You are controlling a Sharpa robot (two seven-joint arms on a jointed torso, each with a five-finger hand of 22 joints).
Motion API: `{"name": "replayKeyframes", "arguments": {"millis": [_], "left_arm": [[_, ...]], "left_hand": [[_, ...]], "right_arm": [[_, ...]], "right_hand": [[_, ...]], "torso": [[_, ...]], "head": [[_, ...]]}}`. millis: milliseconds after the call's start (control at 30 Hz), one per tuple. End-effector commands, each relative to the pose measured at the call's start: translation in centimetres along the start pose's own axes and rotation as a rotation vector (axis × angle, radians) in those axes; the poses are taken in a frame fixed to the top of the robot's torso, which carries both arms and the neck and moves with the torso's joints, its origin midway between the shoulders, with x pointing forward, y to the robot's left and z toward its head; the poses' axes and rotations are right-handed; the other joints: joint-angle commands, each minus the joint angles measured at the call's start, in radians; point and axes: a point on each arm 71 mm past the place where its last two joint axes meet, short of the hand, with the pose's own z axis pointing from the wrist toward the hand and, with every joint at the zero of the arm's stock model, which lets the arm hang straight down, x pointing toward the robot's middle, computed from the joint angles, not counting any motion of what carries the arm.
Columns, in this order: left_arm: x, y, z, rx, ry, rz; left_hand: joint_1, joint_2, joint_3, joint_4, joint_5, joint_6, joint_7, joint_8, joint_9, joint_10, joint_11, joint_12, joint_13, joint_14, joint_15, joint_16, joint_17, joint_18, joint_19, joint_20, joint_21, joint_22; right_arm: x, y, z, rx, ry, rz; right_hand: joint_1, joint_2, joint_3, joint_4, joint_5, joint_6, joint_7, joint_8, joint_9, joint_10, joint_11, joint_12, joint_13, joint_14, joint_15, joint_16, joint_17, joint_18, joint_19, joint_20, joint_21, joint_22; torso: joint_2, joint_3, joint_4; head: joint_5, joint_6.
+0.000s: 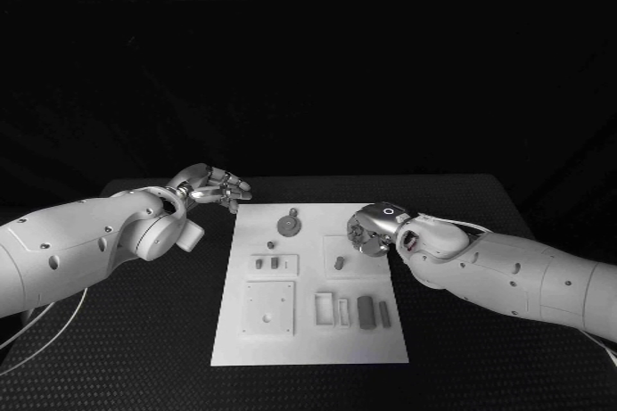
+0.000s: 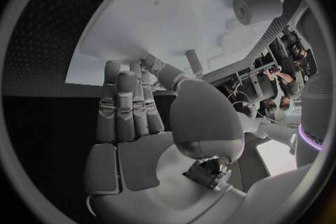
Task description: Assemble the parts on the task board
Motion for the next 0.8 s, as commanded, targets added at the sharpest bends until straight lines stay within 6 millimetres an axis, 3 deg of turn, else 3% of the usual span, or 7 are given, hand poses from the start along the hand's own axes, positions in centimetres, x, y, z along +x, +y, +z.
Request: {"name": "replayKeyframes", "arguments": {"millis": [33,800], "left_arm": [[0.09,-0.22,0.07,0.016,0.002,-0.009],[0.10,-0.23,0.10,0.017,0.001,-0.012]], "left_hand": [[-0.007,-0.001,-0.001,0.008,0.004,-0.008,0.001,0.006,-0.001,-0.008,0.000,-0.007,-0.001,0.004,0.006,-0.007,0.001,0.014,0.000,-0.001,-0.006,0.001],[-0.011,-0.002,-0.003,0.014,0.004,-0.012,0.002,0.007,-0.002,-0.011,0.001,-0.007,-0.002,0.004,0.007,-0.010,0.005,0.014,0.001,0.000,-0.009,0.002]], "right_arm": [[0.21,0.09,-0.03,-0.010,0.029,0.005],[0.18,0.15,0.45,-0.005,0.037,0.009]], "right_hand": [[0.005,0.001,0.004,0.003,0.005,0.010,0.000,0.004,0.002,0.007,0.002,0.006,0.000,0.002,-0.004,0.007,0.001,-0.001,0.005,0.000,0.006,0.002],[0.006,0.002,0.000,0.002,0.005,0.016,-0.004,0.010,0.010,0.014,-0.002,0.009,0.010,0.005,-0.009,0.013,0.005,-0.001,0.010,-0.003,0.008,0.009]], "torso": [[0.001,0.0000,-0.0001],[0.001,0.0005,0.0005]], "head": [[0.000,-0.002],[0.000,-0.001]]}}
